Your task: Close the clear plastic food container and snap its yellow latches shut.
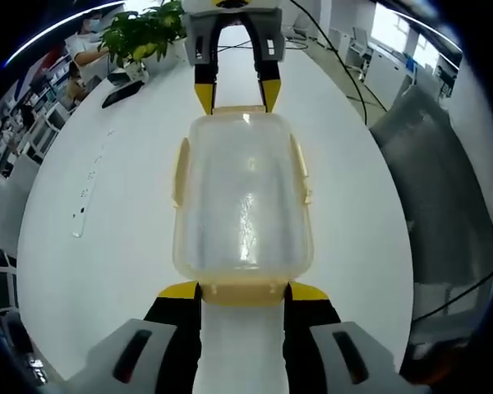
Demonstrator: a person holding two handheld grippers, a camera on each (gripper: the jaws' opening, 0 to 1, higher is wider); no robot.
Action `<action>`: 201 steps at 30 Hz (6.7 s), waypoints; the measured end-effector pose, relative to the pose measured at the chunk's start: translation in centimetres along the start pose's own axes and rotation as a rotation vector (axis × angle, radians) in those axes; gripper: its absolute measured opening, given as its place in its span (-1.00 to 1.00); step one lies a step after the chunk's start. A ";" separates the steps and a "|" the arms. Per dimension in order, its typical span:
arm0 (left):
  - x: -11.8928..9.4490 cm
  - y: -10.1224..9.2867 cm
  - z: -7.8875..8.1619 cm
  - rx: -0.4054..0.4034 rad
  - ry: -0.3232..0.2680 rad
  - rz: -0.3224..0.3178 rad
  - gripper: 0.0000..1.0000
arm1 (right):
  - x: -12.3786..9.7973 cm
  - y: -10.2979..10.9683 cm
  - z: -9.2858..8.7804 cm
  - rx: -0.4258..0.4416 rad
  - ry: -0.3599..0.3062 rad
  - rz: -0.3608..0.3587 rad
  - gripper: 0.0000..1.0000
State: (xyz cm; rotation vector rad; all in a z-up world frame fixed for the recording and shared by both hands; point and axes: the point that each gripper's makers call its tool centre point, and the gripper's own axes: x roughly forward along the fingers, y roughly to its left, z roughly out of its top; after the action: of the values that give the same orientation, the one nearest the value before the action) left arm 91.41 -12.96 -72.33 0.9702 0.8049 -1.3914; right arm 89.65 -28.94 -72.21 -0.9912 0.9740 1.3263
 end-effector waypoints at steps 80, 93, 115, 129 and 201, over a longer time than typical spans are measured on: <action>-0.6 -0.7 -0.2 0.007 0.002 0.004 -0.24 | -0.1 -0.1 -0.5 0.065 0.007 0.009 -0.22; -2.0 -0.9 0.5 0.005 0.000 0.029 -0.29 | -1.6 0.2 0.5 0.082 -0.014 -0.020 -0.23; -3.0 -0.1 2.0 -0.335 -0.096 0.253 -0.41 | -2.8 -0.4 1.7 0.369 -0.229 -0.221 -0.36; -2.4 0.0 1.1 -0.622 -0.198 0.344 -0.43 | -3.0 -1.0 2.1 0.546 -0.359 -0.305 -0.41; 0.1 -1.5 0.2 -1.265 -0.502 0.310 -0.51 | 0.2 0.6 1.1 1.219 -0.712 -0.234 -0.42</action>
State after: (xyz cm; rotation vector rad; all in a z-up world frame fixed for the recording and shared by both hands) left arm 89.85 -13.08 -72.45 -0.2386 0.8754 -0.5638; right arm 89.06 -27.78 -72.10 0.2963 0.8325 0.5687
